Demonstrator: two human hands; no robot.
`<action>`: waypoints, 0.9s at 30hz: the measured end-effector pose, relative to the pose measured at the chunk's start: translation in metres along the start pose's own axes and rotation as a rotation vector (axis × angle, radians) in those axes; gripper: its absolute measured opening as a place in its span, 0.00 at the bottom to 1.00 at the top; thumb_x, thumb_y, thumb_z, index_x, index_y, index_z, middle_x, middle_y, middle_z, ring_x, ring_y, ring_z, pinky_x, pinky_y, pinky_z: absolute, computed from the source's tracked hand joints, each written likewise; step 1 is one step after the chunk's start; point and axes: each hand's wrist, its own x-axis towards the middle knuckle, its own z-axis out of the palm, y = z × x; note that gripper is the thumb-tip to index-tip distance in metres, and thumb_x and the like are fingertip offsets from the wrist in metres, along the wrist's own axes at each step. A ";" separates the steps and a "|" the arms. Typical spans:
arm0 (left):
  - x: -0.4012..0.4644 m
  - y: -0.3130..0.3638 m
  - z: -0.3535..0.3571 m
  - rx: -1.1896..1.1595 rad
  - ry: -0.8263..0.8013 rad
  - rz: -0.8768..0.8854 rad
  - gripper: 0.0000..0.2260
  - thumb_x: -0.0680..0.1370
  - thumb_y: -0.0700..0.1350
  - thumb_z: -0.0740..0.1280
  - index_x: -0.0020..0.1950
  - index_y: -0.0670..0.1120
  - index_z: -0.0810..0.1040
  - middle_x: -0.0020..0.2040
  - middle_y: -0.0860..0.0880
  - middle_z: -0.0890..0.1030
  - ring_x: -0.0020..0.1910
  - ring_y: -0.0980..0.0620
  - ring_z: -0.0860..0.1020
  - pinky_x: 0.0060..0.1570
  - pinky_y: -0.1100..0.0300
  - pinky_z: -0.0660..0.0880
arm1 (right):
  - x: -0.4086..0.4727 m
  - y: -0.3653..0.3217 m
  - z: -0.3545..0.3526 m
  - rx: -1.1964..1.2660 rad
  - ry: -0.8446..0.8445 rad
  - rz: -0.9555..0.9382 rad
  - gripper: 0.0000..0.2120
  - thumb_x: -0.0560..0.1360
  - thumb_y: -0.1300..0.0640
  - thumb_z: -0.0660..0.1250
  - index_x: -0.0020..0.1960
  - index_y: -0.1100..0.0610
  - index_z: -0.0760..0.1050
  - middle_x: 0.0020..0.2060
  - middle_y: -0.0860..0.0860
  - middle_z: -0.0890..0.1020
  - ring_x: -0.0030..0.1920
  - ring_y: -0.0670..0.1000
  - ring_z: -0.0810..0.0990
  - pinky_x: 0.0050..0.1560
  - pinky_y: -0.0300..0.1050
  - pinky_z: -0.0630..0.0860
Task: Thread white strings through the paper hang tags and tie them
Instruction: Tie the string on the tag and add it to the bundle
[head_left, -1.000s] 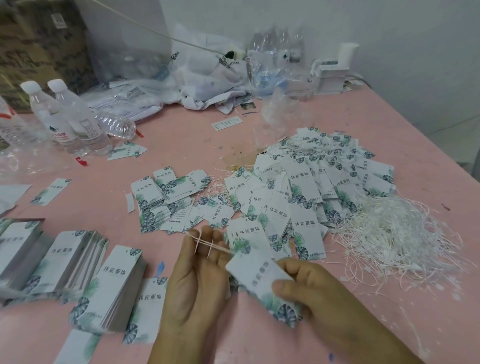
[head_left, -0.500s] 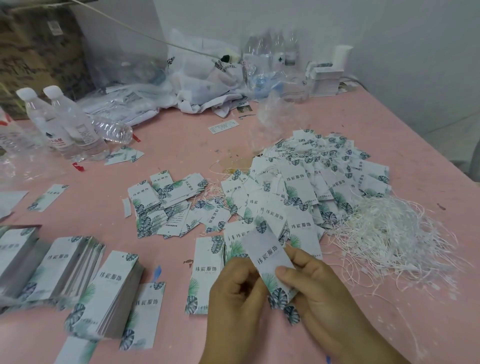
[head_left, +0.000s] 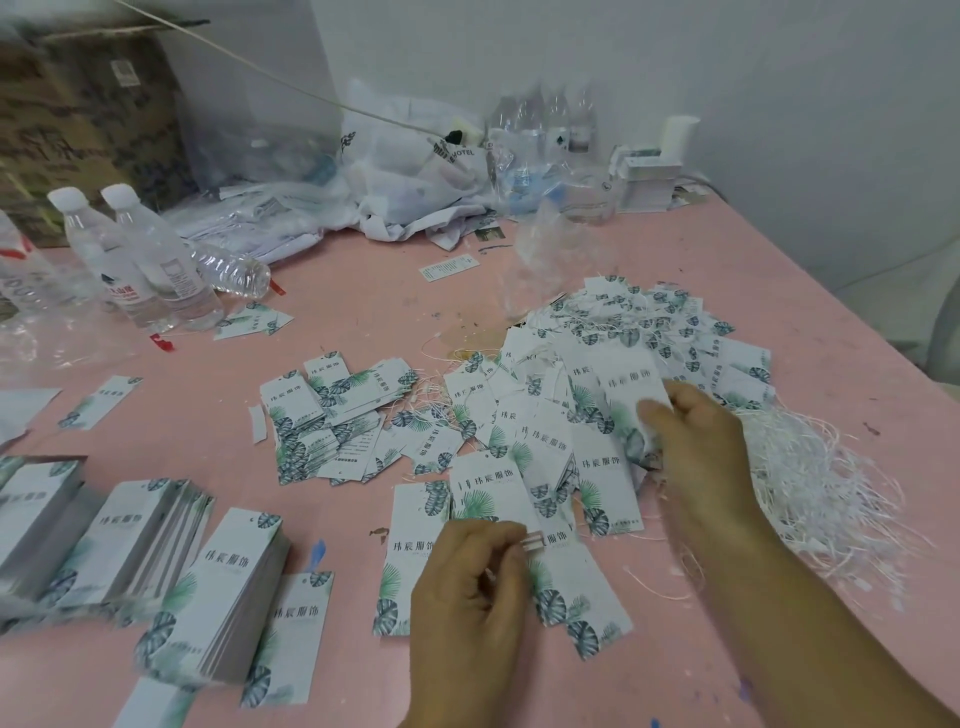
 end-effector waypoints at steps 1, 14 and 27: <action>0.001 -0.001 -0.001 0.019 0.010 0.003 0.06 0.74 0.49 0.66 0.48 0.57 0.81 0.45 0.59 0.79 0.39 0.57 0.78 0.36 0.73 0.70 | 0.014 -0.005 0.004 -0.074 0.018 -0.065 0.11 0.77 0.61 0.64 0.50 0.49 0.82 0.42 0.44 0.86 0.37 0.40 0.82 0.35 0.36 0.78; 0.015 -0.015 -0.022 0.235 0.126 -0.182 0.12 0.74 0.40 0.71 0.47 0.59 0.78 0.46 0.60 0.77 0.44 0.60 0.76 0.37 0.68 0.69 | 0.037 -0.002 0.024 -0.750 0.083 -0.465 0.14 0.79 0.56 0.66 0.64 0.55 0.74 0.60 0.52 0.73 0.58 0.52 0.73 0.55 0.48 0.73; 0.039 -0.041 -0.055 0.417 0.032 -0.529 0.12 0.69 0.54 0.73 0.44 0.54 0.71 0.38 0.55 0.77 0.38 0.56 0.77 0.37 0.57 0.72 | -0.060 0.025 0.052 -0.787 -0.380 -0.081 0.15 0.70 0.35 0.68 0.42 0.46 0.70 0.34 0.43 0.76 0.32 0.42 0.74 0.32 0.40 0.68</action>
